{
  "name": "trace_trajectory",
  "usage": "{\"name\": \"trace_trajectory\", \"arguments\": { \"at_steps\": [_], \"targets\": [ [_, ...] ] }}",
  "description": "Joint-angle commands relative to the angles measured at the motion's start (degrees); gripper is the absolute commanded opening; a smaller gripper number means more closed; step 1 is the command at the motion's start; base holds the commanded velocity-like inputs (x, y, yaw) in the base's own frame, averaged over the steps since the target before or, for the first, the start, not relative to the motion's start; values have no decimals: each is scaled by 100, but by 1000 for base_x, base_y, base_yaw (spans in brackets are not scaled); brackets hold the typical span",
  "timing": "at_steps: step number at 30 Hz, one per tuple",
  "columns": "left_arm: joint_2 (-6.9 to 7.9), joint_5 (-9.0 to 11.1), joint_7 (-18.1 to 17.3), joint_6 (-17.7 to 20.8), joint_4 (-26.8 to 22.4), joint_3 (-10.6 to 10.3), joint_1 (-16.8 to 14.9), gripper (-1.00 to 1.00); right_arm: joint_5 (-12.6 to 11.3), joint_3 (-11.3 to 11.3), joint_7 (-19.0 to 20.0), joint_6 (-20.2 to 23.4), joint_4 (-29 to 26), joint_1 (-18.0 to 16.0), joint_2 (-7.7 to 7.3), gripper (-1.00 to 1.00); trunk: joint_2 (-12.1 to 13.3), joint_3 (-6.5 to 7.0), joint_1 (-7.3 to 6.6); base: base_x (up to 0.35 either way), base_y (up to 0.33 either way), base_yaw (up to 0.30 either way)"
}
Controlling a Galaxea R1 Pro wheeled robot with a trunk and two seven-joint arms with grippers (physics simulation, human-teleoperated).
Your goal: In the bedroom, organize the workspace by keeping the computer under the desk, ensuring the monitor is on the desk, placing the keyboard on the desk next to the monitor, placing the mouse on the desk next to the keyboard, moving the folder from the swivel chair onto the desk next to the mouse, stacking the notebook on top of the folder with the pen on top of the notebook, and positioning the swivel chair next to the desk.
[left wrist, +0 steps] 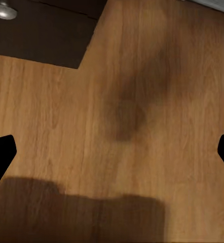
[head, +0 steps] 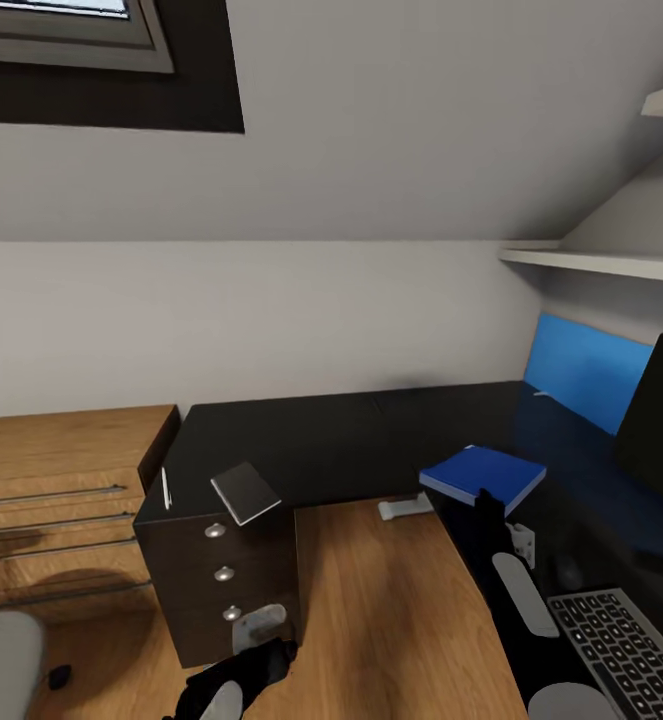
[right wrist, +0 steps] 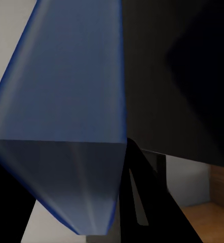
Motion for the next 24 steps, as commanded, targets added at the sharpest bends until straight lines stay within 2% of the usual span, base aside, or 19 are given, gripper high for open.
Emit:
{"name": "trace_trajectory", "arguments": {
  "at_steps": [1,4,6,11,18,24],
  "targets": [
    [3,99,256,188,-341,62,-5,100,-46,-3,-14,-18,-8,-3,3,-100,-46,-26,23,0,0,0],
    [-19,170,770,485,-817,147,-5,100,-42,-3,-17,-18,-15,-3,2,-100,-166,-79,89,0,0,0],
    [-22,161,902,541,-724,162,-5,100,-41,-3,-18,-18,-16,-3,2,-100,-246,-115,133,0,0,0],
    [68,149,976,574,-445,194,-5,100,-50,-6,-94,-18,-16,-3,15,-100,-326,-151,177,0,0,0],
    [99,141,996,578,-384,201,-5,100,-57,-19,-105,-18,-19,-3,26,-100,-326,-151,177,0,0,-4],
    [102,148,998,578,-355,203,-5,100,-58,-20,-106,-21,-24,-3,28,-100,-326,-151,177,0,0,-162]
  ]
}}
